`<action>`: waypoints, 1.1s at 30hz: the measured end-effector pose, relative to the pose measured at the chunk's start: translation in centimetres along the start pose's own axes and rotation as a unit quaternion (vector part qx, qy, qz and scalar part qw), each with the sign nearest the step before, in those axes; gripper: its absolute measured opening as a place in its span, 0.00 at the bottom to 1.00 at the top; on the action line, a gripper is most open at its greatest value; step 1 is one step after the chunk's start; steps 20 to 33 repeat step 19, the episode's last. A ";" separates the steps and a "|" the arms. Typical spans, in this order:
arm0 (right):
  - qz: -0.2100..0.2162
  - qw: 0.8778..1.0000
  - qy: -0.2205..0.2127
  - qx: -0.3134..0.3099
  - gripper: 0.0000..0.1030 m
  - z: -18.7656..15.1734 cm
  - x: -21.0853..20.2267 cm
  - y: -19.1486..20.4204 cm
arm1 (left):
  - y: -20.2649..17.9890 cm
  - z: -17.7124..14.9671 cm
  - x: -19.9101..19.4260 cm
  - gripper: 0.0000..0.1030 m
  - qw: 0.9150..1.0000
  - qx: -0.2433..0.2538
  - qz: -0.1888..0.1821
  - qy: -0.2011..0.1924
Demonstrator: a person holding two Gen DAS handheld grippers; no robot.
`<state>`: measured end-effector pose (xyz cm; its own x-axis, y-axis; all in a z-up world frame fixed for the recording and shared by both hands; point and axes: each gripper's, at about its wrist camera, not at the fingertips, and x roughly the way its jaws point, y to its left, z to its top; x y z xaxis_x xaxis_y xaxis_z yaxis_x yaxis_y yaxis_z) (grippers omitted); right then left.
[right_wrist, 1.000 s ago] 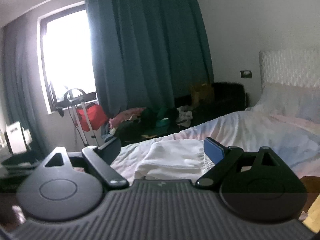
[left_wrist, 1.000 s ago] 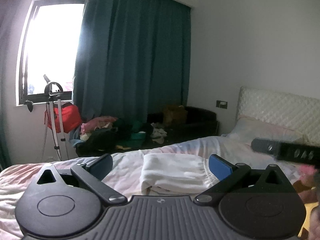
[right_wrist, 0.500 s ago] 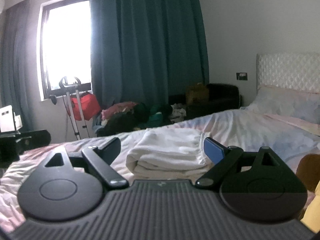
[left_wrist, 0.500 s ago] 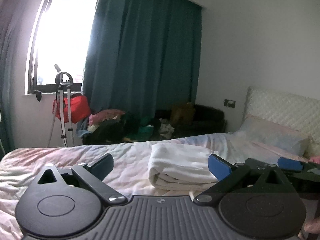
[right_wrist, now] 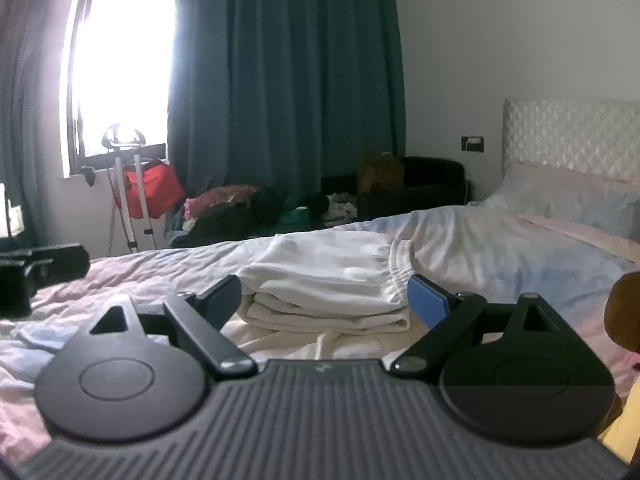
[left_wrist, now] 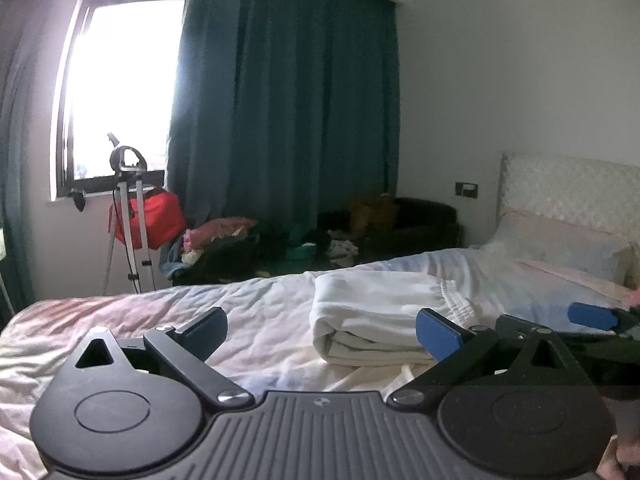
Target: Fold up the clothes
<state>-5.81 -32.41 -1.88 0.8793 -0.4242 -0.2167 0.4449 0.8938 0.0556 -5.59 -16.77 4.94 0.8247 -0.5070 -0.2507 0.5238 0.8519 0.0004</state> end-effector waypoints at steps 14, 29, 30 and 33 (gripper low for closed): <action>-0.029 0.999 0.028 0.013 0.89 -1.0 2.1 -0.4 | 0.3 -1.7 2.9 0.99 0.999 0.003 0.012 0.032; -0.028 0.999 0.033 0.003 0.89 -1.2 2.2 -0.1 | 0.3 -1.9 3.2 0.99 0.999 0.000 0.014 0.038; -0.028 0.999 0.033 0.003 0.89 -1.2 2.2 -0.1 | 0.3 -1.9 3.2 0.99 0.999 0.000 0.014 0.038; -0.028 0.999 0.033 0.003 0.89 -1.2 2.2 -0.1 | 0.3 -1.9 3.2 0.99 0.999 0.000 0.014 0.038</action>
